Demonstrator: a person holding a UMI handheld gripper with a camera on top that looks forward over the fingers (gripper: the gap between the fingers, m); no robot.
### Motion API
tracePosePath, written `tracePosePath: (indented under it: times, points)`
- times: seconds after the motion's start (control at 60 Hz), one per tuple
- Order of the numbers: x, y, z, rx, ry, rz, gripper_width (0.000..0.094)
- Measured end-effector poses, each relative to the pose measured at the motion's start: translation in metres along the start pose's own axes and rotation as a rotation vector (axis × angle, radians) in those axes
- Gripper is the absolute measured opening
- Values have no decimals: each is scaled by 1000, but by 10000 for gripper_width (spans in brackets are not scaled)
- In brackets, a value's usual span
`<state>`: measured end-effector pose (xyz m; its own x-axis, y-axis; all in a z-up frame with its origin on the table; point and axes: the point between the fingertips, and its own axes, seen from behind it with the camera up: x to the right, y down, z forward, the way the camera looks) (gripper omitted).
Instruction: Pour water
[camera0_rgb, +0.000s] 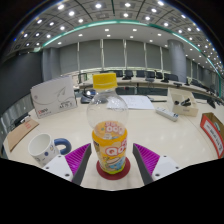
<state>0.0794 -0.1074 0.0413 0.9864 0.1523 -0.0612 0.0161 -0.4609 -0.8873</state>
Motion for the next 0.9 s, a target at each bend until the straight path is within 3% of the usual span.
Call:
tracePosePath:
  times: [0.3, 0.517, 0.9]
  points:
    - [-29, -11, -134, -113, 156, 33, 858]
    - [-87, -29, -257, -127, 258, -12, 862]
    - [-157, -27, -352, -109, 283, -28, 858]
